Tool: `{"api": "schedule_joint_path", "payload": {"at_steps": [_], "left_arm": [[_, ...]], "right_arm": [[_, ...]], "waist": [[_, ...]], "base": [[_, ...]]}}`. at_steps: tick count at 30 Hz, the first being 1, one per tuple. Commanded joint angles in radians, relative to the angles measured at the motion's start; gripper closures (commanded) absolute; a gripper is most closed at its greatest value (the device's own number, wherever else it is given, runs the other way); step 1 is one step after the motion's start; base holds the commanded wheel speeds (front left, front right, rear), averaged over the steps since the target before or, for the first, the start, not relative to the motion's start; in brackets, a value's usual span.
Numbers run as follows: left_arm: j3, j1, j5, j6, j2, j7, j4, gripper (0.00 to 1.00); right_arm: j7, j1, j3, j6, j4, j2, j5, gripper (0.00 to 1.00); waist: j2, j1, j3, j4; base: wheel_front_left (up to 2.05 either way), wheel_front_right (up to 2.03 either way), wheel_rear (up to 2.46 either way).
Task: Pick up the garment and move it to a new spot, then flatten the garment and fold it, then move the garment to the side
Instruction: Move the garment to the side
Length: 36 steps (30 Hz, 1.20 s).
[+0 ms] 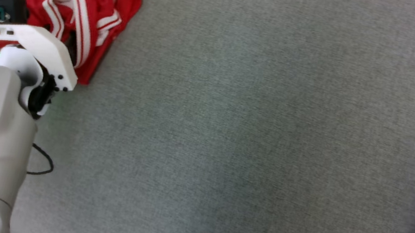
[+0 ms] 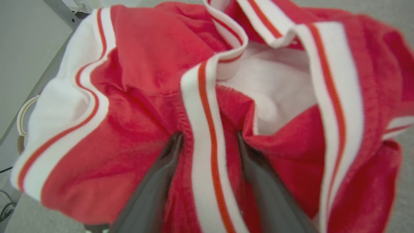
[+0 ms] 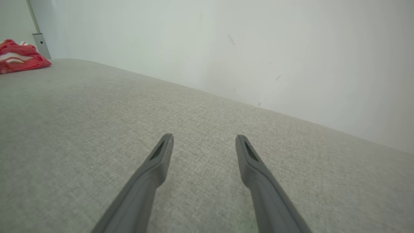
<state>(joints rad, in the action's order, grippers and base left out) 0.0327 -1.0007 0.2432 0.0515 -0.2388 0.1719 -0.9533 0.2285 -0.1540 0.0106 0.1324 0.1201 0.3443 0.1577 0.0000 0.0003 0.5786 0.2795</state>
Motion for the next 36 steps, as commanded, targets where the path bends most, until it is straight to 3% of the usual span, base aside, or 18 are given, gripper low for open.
{"api": "schedule_joint_path", "payload": {"at_steps": [1,6,12,20,27,36], "left_arm": [[0.004,-0.003,-0.015,-0.012,-0.009,0.009,-0.026,1.0],[0.016,-0.051,-0.028,-0.022,-0.033,-0.067,-0.05,1.0],[0.044,-0.107,-0.039,0.017,-0.049,-0.154,0.013,1.0],[0.125,-0.116,-0.026,0.063,-0.005,-0.094,0.189,1.0],[0.25,0.037,0.023,0.078,0.04,0.032,0.483,1.0],[0.44,0.398,0.034,0.057,0.102,0.133,0.762,1.0]], "right_arm": [[-0.015,0.034,0.006,-0.003,-0.045,-0.001,0.002,0.0],[0.005,0.045,0.014,-0.003,-0.062,-0.028,0.011,0.0],[0.029,0.067,0.011,-0.003,-0.114,-0.081,0.022,0.0],[0.036,0.098,0.005,-0.003,-0.168,-0.145,0.03,0.0],[0.037,0.127,0.016,-0.003,-0.161,-0.194,0.028,0.0],[0.037,0.163,0.013,-0.003,-0.164,-0.233,0.027,0.0]], "waist": [[0.0,-0.0003,-0.007,-0.02],[0.0,-0.0003,-0.08,-0.044],[0.0,-0.0003,-0.221,-0.066],[0.0,-0.0003,-0.378,-0.111],[0.0,-0.0003,-0.438,-0.184],[0.0,-0.0003,-0.442,-0.301]], "base": [[0.0,0.0,0.0],[0.0,0.0,0.0],[0.0,0.0,0.0],[0.0,0.0,0.0],[0.0,0.0,0.0],[0.0,0.0,0.0]]}}
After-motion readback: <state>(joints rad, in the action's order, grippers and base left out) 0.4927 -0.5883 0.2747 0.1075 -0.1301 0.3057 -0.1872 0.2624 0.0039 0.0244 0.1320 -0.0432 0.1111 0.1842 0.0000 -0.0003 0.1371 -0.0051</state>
